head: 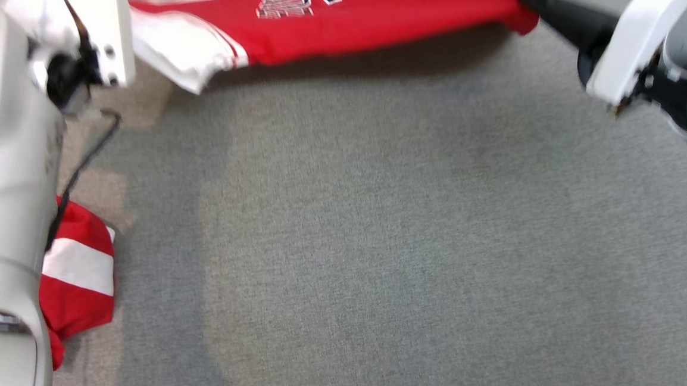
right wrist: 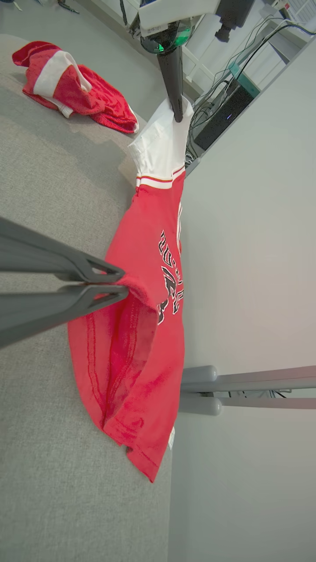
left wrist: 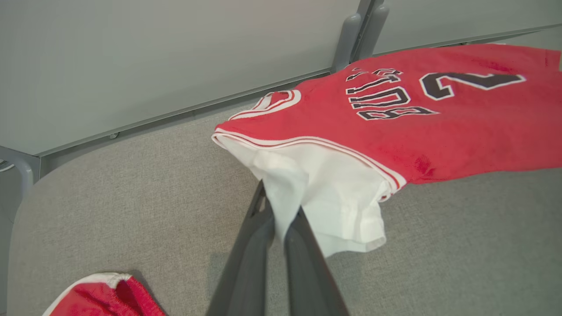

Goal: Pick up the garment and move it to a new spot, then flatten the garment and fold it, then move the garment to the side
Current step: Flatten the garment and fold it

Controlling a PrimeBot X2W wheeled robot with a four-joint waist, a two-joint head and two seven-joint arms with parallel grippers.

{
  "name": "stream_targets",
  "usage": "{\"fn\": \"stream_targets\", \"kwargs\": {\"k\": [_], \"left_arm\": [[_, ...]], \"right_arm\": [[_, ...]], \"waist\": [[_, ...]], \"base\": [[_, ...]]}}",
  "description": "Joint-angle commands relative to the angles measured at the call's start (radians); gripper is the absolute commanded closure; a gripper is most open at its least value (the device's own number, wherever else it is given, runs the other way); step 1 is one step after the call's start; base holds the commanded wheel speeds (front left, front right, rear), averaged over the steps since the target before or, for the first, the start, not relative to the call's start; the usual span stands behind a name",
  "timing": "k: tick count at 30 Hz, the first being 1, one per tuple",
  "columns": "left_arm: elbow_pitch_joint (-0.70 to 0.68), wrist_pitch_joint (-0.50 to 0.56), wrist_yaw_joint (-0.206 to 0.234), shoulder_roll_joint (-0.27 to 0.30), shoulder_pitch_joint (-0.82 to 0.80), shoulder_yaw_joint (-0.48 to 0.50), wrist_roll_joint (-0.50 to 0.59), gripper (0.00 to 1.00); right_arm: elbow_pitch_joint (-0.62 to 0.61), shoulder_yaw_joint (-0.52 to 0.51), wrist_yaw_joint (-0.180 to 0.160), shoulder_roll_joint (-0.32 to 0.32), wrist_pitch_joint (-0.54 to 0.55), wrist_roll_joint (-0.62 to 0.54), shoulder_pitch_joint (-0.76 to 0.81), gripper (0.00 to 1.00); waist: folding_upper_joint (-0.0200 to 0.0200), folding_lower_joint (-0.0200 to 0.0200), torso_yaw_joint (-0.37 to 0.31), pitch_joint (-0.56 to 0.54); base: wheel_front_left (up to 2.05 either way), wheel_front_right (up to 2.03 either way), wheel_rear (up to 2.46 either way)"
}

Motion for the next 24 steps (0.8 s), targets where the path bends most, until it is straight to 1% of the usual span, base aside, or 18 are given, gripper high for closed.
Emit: {"fn": "stream_targets", "kwargs": {"k": [1,4,6,8,11,14,15,20,24], "left_arm": [[-0.04,0.039,-0.001,0.03,0.047,-0.017,-0.032,1.0],[-0.185,0.173,-0.002,0.083,0.181,-0.075,-0.135,1.0],[-0.292,0.254,-0.002,0.143,0.262,-0.102,-0.195,1.0],[-0.391,0.326,-0.002,0.202,0.341,-0.115,-0.248,1.0],[-0.524,0.427,0.0,0.272,0.454,-0.11,-0.315,1.0],[-0.658,0.523,0.032,0.328,0.549,-0.093,-0.383,1.0],[-0.658,0.523,0.032,0.328,0.549,-0.093,-0.383,1.0],[-0.888,0.631,0.119,0.395,0.691,-0.069,-0.475,1.0],[-1.036,0.689,0.181,0.428,0.772,-0.064,-0.518,1.0]], "right_arm": [[-0.012,0.013,0.001,-0.012,0.008,0.009,0.031,1.0],[-0.038,0.048,0.001,-0.035,0.02,0.024,0.094,1.0],[-0.055,0.075,0.001,-0.051,0.029,0.02,0.131,1.0],[-0.072,0.094,0.001,-0.063,0.036,0.02,0.163,1.0],[-0.106,0.122,0.001,-0.09,0.055,-0.008,0.208,1.0],[-0.139,0.139,0.001,-0.118,0.068,-0.033,0.258,1.0],[-0.139,0.139,0.001,-0.118,0.068,-0.033,0.258,1.0],[-0.193,0.15,0.001,-0.162,0.078,-0.062,0.326,1.0],[-0.248,0.153,0.001,-0.199,0.098,-0.069,0.37,1.0]], "waist": [[0.0,-0.0001,-0.007,-0.072],[0.0,-0.0001,-0.009,-0.131],[0.0,-0.0001,-0.011,-0.166],[0.0,-0.0001,-0.013,-0.194],[0.0,-0.0001,-0.015,-0.228],[0.0,-0.0001,-0.018,-0.251],[0.0,-0.0001,-0.018,-0.251],[0.0,-0.0001,-0.022,-0.268],[0.0,-0.0001,-0.026,-0.264]], "base": [[0.0,0.0,0.0],[0.0,0.0,0.0],[0.0,0.0,0.0],[0.0,0.0,0.0],[0.0,0.0,0.0],[0.0,0.0,0.0],[0.0,0.0,0.0],[0.0,0.0,0.0],[0.0,0.0,0.0]]}}
